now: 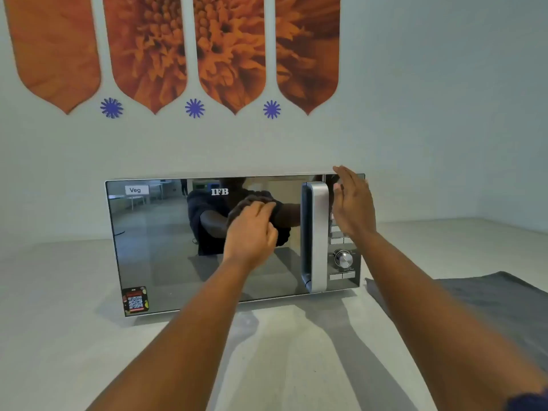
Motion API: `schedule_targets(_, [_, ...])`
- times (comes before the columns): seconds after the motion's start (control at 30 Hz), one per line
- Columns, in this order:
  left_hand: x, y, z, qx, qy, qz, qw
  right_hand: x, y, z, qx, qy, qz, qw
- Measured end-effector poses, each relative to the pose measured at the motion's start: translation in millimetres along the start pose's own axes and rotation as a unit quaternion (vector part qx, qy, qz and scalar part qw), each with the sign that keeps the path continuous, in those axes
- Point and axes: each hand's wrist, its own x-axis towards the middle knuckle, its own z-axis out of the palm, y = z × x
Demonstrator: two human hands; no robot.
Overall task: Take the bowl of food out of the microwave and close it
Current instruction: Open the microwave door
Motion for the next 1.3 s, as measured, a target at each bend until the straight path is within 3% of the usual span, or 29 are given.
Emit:
schedule_targets(0.17, [9, 31, 24, -0.185, -0.067, -0.032, 0.980, 12, 17, -2, -0.031, -0.052, 0.003, 0.998])
schedule_targets(0.4, [28, 55, 48, -0.340, -0.056, -0.178, 0.922, 25, 24, 1, -0.115, -0.106, -0.013, 0.988])
schedule_targets(0.57, [29, 61, 56, -0.398, -0.122, -0.213, 0.884, 26, 19, 1, -0.049, -0.072, 0.006, 0.996])
schedule_targets(0.73, [26, 70, 62, -0.477, -0.169, -0.238, 0.829, 27, 21, 3, -0.073, -0.044, 0.006, 0.996])
schedule_targets(0.93, [25, 82, 73, -0.441, -0.142, -0.253, 0.849, 27, 22, 5, -0.061, -0.033, 0.010, 0.998])
schedule_targets(1.3, [25, 89, 83, -0.438, -0.091, -0.274, 0.851, 28, 20, 5, -0.063, -0.039, 0.015, 0.997])
